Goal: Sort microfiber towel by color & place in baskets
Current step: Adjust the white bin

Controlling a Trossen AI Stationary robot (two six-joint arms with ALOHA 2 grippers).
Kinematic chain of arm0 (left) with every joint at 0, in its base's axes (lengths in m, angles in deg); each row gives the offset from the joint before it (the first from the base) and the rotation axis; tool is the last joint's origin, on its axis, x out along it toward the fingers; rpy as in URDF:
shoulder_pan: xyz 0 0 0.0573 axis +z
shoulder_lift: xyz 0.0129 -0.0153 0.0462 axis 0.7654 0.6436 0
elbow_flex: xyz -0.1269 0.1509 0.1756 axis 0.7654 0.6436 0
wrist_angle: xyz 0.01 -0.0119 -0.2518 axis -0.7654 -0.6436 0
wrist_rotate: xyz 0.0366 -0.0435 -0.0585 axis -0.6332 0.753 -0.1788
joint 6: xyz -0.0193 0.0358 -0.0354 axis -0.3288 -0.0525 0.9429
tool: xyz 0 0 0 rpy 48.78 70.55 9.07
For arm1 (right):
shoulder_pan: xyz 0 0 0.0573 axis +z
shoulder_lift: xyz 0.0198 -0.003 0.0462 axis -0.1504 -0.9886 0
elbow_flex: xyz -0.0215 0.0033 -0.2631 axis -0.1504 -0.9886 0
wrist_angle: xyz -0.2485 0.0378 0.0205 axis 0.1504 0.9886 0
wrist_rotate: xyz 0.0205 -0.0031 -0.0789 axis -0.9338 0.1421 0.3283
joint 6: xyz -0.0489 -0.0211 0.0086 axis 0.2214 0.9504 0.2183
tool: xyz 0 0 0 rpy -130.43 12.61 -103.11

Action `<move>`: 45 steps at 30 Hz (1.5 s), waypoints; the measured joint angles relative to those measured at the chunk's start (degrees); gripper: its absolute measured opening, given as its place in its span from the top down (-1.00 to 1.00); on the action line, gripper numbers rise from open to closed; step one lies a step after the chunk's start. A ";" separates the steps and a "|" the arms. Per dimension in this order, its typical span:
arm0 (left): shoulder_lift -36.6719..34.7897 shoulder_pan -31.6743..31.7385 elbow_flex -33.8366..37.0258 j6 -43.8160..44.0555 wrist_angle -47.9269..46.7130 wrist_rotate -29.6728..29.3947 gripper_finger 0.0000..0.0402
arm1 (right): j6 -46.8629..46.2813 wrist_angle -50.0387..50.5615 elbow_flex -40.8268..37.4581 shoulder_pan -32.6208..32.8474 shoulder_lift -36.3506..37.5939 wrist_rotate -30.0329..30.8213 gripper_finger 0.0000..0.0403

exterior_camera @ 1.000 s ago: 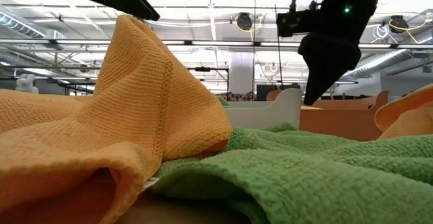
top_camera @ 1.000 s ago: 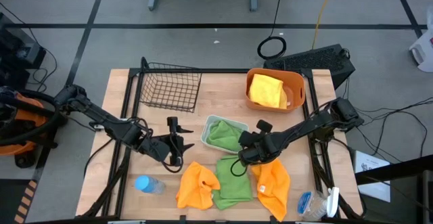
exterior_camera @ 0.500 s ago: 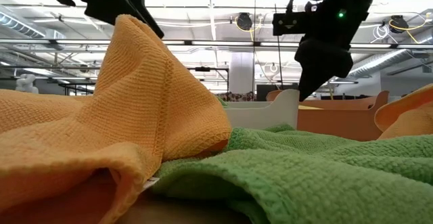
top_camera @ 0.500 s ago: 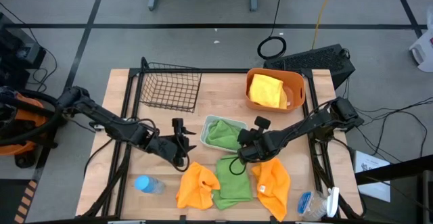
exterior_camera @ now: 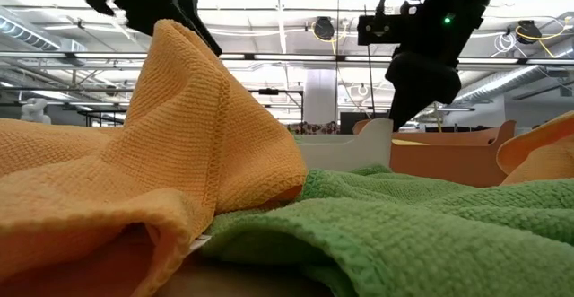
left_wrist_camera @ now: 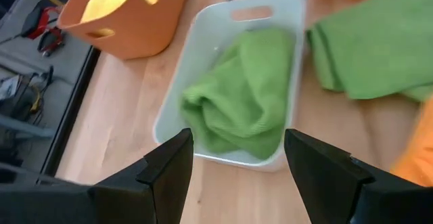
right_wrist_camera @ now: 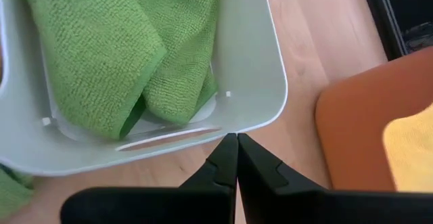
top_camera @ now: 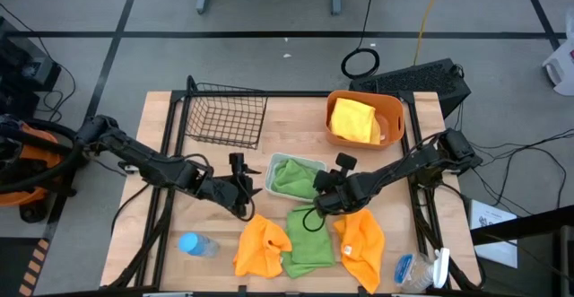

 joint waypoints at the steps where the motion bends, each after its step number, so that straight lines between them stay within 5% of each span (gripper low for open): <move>1: 0.35 0.69 0.00 0.00 -0.06 -0.02 -0.18 | 0.00 -0.17 0.00 0.17 0.00 -0.04 1.00; 15: 5.08 4.98 -0.02 1.13 -6.06 0.73 -0.06 | 0.50 0.09 0.02 0.54 0.00 -0.06 1.00; 31: 11.52 8.93 -0.02 -1.86 -5.29 11.93 0.42 | 1.80 0.20 0.07 0.56 0.00 -0.04 1.00; 45: 11.56 8.88 -0.02 -3.35 -2.40 18.04 0.49 | 3.16 0.20 0.07 0.56 0.00 0.23 1.00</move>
